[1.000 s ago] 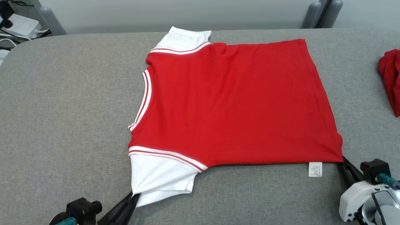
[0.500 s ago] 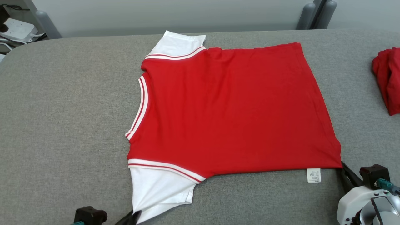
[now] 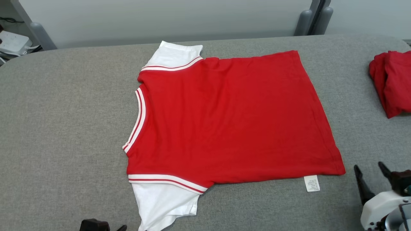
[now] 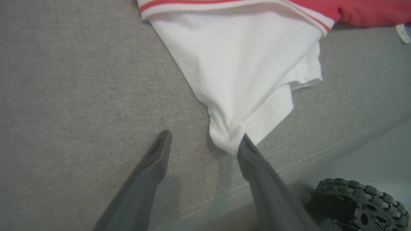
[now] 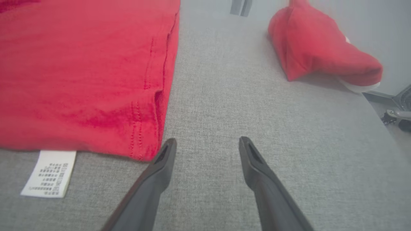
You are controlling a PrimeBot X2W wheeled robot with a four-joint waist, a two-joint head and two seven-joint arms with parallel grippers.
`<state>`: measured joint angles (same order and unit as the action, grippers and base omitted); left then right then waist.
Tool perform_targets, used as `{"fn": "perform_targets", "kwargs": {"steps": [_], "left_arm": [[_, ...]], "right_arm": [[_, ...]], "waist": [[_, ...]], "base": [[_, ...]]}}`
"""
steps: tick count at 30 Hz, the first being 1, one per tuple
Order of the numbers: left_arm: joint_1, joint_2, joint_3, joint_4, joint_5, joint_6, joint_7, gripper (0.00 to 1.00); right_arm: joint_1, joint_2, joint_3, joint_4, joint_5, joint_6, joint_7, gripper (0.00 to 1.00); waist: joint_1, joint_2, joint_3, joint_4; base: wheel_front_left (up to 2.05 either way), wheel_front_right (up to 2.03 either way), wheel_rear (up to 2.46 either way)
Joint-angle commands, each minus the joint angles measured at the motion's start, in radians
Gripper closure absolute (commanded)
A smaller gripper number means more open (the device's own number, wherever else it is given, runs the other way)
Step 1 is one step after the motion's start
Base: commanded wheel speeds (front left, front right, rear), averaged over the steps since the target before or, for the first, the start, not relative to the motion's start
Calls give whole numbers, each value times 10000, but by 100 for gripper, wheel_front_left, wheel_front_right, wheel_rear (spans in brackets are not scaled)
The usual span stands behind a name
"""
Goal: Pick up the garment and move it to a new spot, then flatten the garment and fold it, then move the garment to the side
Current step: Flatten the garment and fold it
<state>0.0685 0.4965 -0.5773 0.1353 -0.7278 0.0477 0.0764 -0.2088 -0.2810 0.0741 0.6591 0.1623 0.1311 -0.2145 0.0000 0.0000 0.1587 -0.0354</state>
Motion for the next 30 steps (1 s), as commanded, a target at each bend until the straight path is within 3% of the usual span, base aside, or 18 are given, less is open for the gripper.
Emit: {"fn": "perform_targets", "kwargs": {"steps": [1, 8, 14, 18, 23, 27, 30], "left_arm": [[-254, 311, 366, -156, -97, 135, 60, 0], [290, 446, 1622, -1418, -762, 870, -767, 0], [602, 199, 2640, -3033, -1103, 1394, -1827, 0], [491, -620, 3234, -3606, -1196, 1903, -2823, 0], [356, -1836, 3875, -3670, -909, 2192, -3325, 0], [331, -2926, 4690, -3752, -162, 1909, -3374, 0], [361, -3665, 5277, -3858, 850, 1273, -3378, 0]], "right_arm": [[133, -202, 20, -310, -166, -4, -181, 0], [195, 470, -838, -1756, -758, -4, -447, 0], [280, 1156, -343, -3047, -566, -4, -469, 0], [220, 1431, 288, -3604, -197, -4, -470, 0], [191, 1619, 1068, -4071, 347, -4, -471, 0], [298, 1687, 1633, -4412, 1005, -4, -472, 0], [359, 1687, 1896, -4678, 1367, -4, -472, 0]], "waist": [[0, 0, -51, -14], [0, 0, -349, 38], [0, 0, -681, 108], [0, 0, -927, 119], [0, 0, -1236, 69], [0, 0, -1475, 65], [0, 0, -1586, 49]], "base": [[0, 0, 0], [0, 0, 0], [0, 0, 0], [0, 0, 0], [0, 0, 0], [0, 0, 0], [0, 0, 0]]}}
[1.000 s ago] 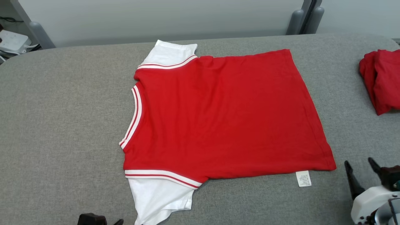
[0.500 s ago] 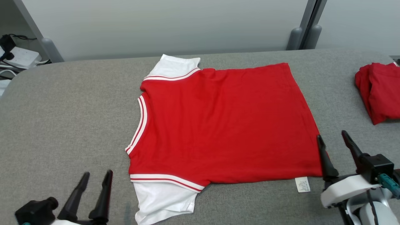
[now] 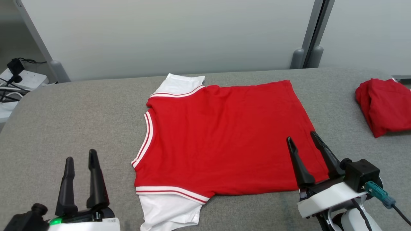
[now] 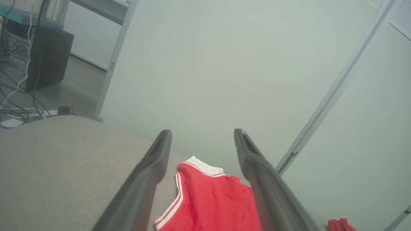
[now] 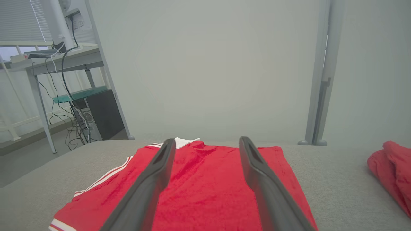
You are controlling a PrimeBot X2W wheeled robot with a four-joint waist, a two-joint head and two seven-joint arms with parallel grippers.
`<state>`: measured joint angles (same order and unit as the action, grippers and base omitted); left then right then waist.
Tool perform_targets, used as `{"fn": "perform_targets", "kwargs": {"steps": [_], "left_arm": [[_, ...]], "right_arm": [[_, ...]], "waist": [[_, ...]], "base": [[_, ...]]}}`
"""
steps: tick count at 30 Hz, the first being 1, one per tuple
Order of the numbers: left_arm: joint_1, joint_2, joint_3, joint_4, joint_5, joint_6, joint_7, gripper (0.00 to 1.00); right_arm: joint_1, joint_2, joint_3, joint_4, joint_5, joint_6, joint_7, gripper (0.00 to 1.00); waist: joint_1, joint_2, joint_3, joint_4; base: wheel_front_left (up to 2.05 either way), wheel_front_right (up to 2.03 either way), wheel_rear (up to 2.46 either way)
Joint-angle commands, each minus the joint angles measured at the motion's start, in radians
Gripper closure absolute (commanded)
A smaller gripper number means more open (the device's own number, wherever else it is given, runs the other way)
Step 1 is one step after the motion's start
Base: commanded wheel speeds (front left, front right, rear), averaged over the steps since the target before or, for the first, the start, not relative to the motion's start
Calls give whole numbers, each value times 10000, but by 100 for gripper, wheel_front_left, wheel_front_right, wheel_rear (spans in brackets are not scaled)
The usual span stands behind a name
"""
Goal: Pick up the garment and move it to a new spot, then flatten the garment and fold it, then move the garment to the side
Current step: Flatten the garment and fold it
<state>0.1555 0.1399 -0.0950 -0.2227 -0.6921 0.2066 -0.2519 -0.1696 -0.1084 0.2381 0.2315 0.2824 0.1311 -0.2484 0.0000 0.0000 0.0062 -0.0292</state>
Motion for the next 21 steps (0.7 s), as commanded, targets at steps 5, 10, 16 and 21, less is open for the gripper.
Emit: {"fn": "perform_targets", "kwargs": {"steps": [5, 10, 16, 21], "left_arm": [[-384, -653, 928, -163, 2262, -1214, -97, 0], [-247, -826, 1194, -310, 3556, -1649, -97, 0], [305, -878, 947, 244, 5278, -2021, -98, 0], [656, -891, 1037, 691, 5066, -2040, -98, 0]], "right_arm": [[255, -53, 521, -979, 404, -4, -133, 0], [643, -102, 356, -1856, 321, -4, -133, 0], [1433, -185, 25, -1838, 232, -4, -133, 0], [1740, -176, -285, -1523, 58, -4, -133, 0]], "waist": [[0, 0, -289, 11], [0, 0, -422, 17], [0, 0, -587, -24], [0, 0, -682, -80]], "base": [[0, 0, 0], [0, 0, 0], [0, 0, 0], [0, 0, 0]]}}
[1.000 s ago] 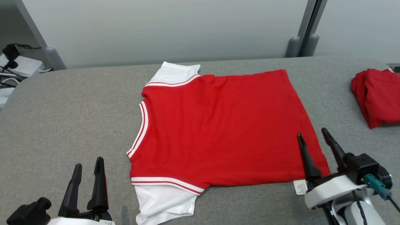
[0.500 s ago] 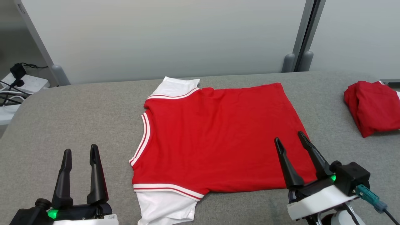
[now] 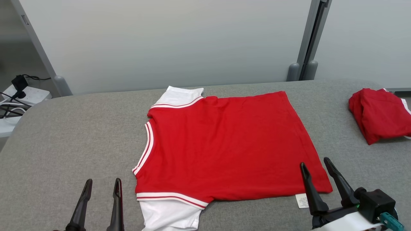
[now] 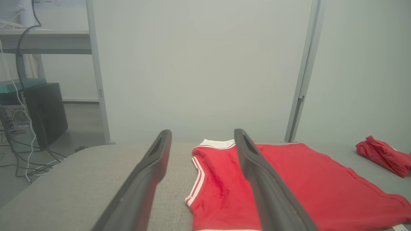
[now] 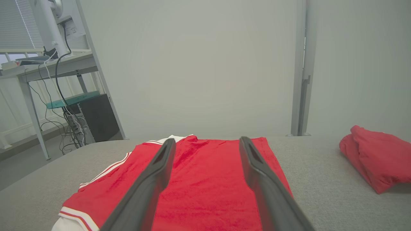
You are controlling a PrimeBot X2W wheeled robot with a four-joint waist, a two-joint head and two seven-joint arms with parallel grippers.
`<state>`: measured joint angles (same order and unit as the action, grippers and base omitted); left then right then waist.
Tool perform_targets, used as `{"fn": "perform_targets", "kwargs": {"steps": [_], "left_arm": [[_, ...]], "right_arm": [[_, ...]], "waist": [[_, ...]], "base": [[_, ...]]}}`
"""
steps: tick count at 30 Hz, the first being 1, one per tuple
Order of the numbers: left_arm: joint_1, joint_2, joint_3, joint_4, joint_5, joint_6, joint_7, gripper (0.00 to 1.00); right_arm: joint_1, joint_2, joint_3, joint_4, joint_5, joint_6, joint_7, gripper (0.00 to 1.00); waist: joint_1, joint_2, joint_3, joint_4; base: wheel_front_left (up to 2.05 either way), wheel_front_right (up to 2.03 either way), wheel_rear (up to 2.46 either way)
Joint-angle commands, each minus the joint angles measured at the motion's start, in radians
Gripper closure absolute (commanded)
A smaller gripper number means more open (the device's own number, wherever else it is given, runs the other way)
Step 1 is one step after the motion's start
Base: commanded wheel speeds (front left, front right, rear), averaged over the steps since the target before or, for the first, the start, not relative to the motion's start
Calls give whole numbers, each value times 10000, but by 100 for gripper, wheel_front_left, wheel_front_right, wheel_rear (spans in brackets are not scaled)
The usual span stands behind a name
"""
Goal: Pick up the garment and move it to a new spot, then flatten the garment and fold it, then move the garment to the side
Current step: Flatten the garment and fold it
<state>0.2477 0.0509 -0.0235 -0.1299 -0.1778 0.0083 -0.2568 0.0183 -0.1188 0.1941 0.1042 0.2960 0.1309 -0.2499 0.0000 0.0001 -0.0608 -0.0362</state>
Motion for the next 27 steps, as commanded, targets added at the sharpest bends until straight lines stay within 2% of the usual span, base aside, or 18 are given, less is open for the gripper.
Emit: {"fn": "perform_targets", "kwargs": {"steps": [1, 9, 27], "left_arm": [[-200, -2, 327, -175, -118, -49, -48, 0], [-40, -5, 465, 275, 80, -159, -49, 0], [-90, -6, 481, 530, -8, -259, -49, 0]], "right_arm": [[-73, -54, 89, -236, -103, -2, -118, 0], [248, 65, -321, -271, -329, -2, -118, 0], [308, 115, -346, -344, -423, -2, -118, 0]], "waist": [[0, -1, -20, -19], [0, -1, 19, -25], [0, -1, 18, 71]], "base": [[0, 0, 0], [0, 0, 0], [0, 0, 0]]}}
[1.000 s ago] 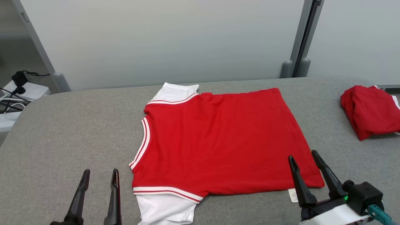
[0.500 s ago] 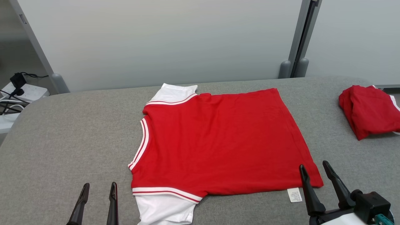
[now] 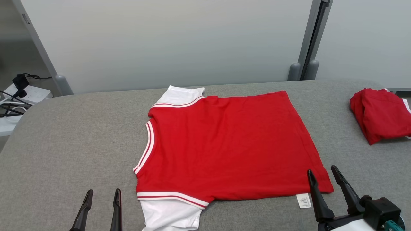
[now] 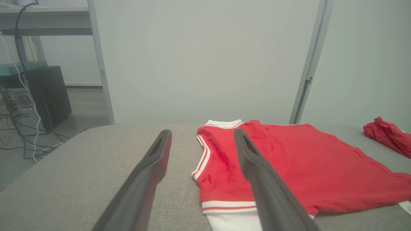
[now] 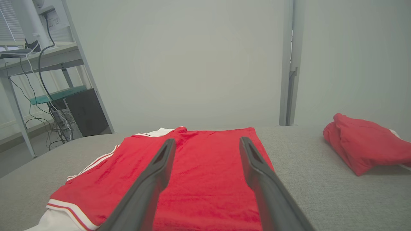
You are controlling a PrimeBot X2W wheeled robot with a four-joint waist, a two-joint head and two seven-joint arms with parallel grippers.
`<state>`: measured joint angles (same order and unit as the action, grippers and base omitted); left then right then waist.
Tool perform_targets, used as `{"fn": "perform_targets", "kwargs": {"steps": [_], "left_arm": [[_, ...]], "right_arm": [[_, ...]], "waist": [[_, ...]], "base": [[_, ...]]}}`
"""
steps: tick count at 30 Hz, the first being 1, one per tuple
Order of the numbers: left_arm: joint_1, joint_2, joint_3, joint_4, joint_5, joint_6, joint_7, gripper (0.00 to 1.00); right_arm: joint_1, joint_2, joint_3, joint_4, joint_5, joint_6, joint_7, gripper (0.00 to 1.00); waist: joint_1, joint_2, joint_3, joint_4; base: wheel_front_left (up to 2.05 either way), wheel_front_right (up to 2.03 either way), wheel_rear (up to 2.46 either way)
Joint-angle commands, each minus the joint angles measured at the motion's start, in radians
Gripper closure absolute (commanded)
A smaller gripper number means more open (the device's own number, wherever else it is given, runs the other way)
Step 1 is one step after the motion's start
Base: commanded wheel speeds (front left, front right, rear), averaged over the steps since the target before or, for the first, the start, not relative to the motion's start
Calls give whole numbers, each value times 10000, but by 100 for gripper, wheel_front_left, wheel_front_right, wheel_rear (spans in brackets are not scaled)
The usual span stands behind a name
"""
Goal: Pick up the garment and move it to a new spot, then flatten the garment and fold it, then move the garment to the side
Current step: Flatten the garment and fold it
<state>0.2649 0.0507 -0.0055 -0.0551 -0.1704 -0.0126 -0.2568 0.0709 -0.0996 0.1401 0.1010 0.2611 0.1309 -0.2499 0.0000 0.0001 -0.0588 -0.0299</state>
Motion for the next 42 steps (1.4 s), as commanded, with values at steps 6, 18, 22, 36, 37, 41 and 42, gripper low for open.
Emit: {"fn": "perform_targets", "kwargs": {"steps": [6, 18, 22, 36, 37, 41, 42], "left_arm": [[-286, -4, 298, -190, -74, -57, -49, 0], [-301, -5, 248, -18, -64, -72, -49, 0], [-332, -5, 239, 41, -71, -72, -49, 0], [-409, -5, -610, 2765, -1092, -406, 64, 0], [-499, -5, -723, 3071, -1158, -442, 182, 0], [-870, -5, -1034, 3893, -1535, -615, 589, 0], [-960, -5, -1062, 4003, -1617, -641, 591, 0]], "right_arm": [[-219, -67, 193, -318, -96, -2, -118, 0], [-239, -100, 264, -299, -103, -2, -118, 0], [-257, -111, 279, -300, -88, -2, -118, 0], [-289, -128, 302, -312, -42, -2, -118, 0], [-293, -130, 310, -314, -41, -2, -118, 0], [-316, -141, 340, -319, -16, -2, -118, 0], [-314, -145, 340, -314, 1, -2, -118, 0]], "waist": [[0, -1, 5, 33], [0, -1, 9, 6], [0, -1, 27, 20], [0, -1, 211, 52], [0, -1, 233, 55], [0, -1, 318, 70], [0, -1, 338, 78]], "base": [[0, 0, 0], [0, 0, 0], [0, 0, 0], [0, 0, 0], [0, 0, 0], [0, 0, 0], [0, 0, 0]]}}
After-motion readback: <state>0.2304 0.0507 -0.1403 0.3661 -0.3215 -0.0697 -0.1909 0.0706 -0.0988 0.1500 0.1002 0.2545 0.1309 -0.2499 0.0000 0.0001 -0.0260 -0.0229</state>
